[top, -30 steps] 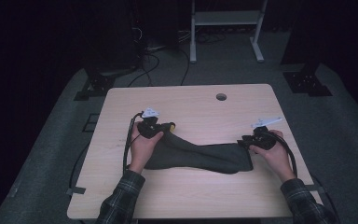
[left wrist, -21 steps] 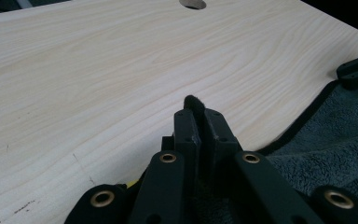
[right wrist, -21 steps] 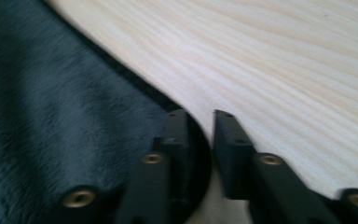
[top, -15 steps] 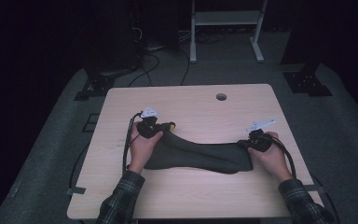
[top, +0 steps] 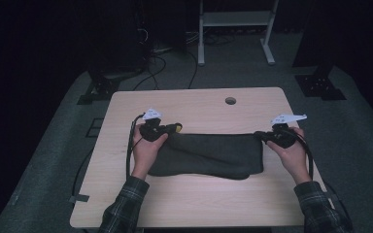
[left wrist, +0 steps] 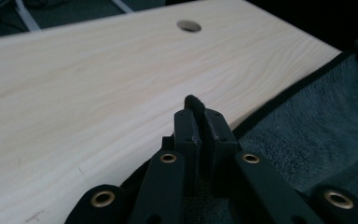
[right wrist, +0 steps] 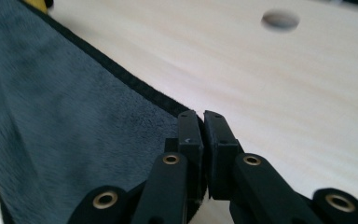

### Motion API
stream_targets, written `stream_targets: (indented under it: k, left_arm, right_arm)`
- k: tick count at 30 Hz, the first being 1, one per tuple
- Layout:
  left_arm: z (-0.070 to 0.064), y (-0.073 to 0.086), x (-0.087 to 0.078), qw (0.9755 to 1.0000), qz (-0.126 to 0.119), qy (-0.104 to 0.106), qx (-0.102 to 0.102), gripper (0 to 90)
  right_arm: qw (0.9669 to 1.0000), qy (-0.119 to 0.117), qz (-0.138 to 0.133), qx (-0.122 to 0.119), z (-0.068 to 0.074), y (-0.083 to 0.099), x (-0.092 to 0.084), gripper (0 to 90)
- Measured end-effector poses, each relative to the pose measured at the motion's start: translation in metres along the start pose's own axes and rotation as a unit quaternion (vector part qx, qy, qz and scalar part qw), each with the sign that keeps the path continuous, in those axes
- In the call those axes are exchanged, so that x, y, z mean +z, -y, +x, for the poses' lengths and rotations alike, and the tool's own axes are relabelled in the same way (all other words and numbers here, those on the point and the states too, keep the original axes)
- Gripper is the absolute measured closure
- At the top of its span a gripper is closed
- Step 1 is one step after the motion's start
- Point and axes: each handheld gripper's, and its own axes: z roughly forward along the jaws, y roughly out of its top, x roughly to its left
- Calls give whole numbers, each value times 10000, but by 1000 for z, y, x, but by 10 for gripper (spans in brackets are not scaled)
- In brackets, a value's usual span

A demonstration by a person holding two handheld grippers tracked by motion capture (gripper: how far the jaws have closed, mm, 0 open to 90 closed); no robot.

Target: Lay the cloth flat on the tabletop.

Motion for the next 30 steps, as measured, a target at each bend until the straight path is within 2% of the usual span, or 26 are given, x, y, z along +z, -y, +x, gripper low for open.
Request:
stream_targets:
  k: [2, 7, 10, 13, 15, 17, 20, 23, 25, 27, 30]
  left_arm:
    - [1, -7, -5, 9999, -130, -1, -22, 852]
    - [8, -27, -14, 9989, -450, -60, -94, 853]
    - [15, -43, -18, 9978, -632, -137, -111, 854]
    - [21, -60, -22, 9965, -800, -237, -95, 856]
    - [25, -73, -26, 9948, -977, -269, -96, 856]
    - [26, -86, -33, 9928, -1155, -328, -32, 857]
    - [21, -107, -47, 9883, -1464, -389, 163, 857]
    - [13, -118, -58, 9848, -1654, -423, 325, 857]
    - [9, -117, -61, 9850, -1634, -409, 379, 857]
    - [7, -108, -58, 9874, -1501, -363, 335, 856]
    - [7, -91, -50, 9907, -1298, -322, 233, 856]
  right_arm:
    - [9998, 51, -186, 16, -1, -10, -7, 853]
    - [9990, 166, -413, -16, -4, -40, -18, 854]
    - [9978, 263, -593, -108, -6, -64, -25, 854]
    - [9964, 353, -770, -103, -8, -86, -27, 854]
    - [9950, 419, -897, -118, -9, -100, -30, 854]
    - [9921, 508, -1135, -136, -8, -117, -36, 854]
    - [9873, 605, -1458, -193, -6, -136, -48, 854]
    - [9836, 627, -1673, -259, -4, -151, -61, 854]
    - [9821, 645, -1745, -294, -3, -153, -65, 854]
    - [9822, 610, -1751, -290, -3, -151, -66, 854]
    - [9845, 514, -1667, -191, -4, -137, -58, 854]
